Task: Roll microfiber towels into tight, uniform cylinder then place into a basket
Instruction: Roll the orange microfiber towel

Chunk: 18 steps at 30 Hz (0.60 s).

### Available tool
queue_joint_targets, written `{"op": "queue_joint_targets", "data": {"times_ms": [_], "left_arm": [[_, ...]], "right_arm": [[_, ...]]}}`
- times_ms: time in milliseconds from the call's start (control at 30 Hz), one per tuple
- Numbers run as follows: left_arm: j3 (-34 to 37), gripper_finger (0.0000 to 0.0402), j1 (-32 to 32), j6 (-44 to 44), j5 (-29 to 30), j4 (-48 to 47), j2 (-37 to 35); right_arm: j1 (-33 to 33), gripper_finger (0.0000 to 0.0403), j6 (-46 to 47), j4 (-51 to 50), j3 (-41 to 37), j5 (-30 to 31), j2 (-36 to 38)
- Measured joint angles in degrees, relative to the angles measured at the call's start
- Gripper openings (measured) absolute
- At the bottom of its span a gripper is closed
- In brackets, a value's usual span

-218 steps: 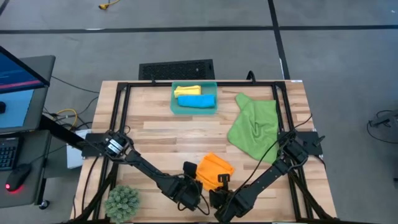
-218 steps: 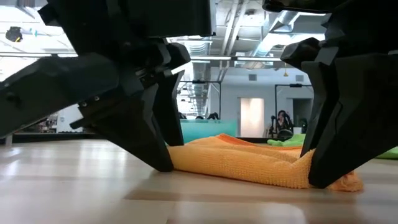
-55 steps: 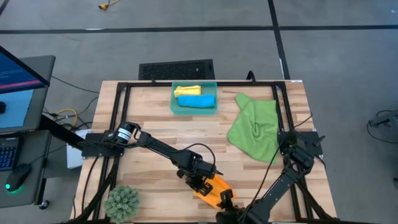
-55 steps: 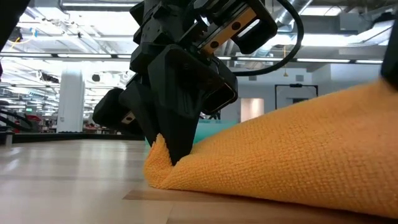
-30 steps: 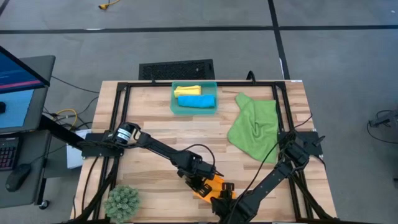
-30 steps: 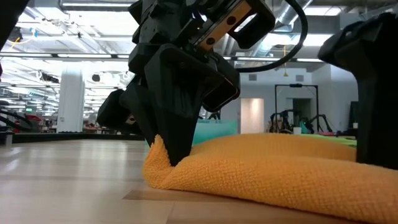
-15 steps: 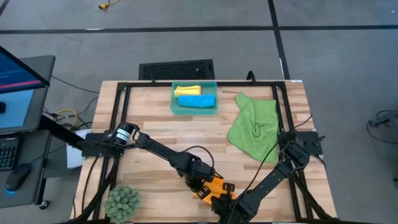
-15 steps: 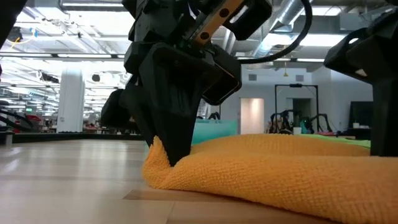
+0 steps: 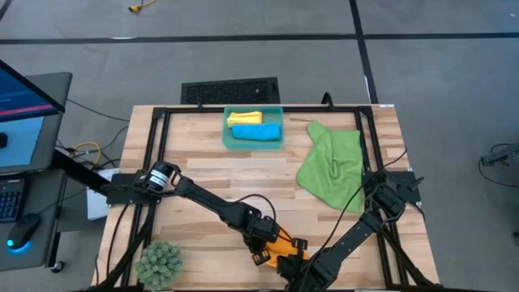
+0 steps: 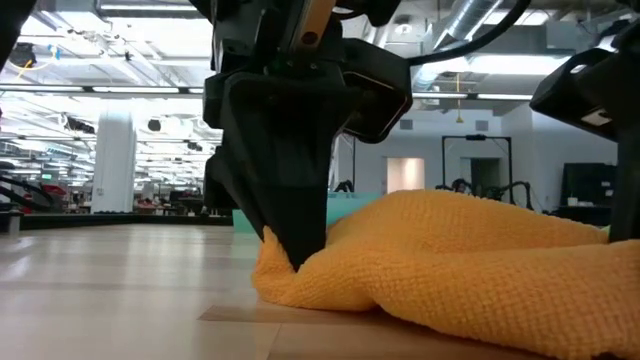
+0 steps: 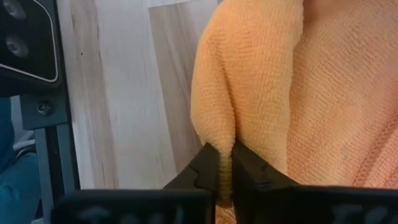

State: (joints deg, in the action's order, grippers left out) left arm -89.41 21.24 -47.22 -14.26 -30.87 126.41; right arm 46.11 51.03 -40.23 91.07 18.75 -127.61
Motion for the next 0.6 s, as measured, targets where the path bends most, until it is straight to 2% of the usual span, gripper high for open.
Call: {"op": "queue_joint_targets", "data": {"times_ms": [100, 267, 400, 600], "left_arm": [[0.0, 0.0012, 0.3, 0.1, 0.2, 0.0, 0.0], [0.0, 0.0012, 0.8, -0.1, 3.6, 1.3, 0.0], [0.0, 0.0012, 0.7, 1.2, 3.4, 4.3, 0.0], [0.0, 0.0022, 1.1, 1.3, 1.8, 5.9, 0.1]], "right_arm": [[0.0, 0.0045, 0.0, 0.0, 0.0, -0.1, 0.0], [0.0, 0.0026, 0.0, 0.1, -0.1, -0.5, 0.0], [0.0, 0.0022, 0.0, 0.1, -0.1, -0.5, 0.0], [0.0, 0.0039, 0.0, 0.7, -0.2, -0.5, 0.0]]}}
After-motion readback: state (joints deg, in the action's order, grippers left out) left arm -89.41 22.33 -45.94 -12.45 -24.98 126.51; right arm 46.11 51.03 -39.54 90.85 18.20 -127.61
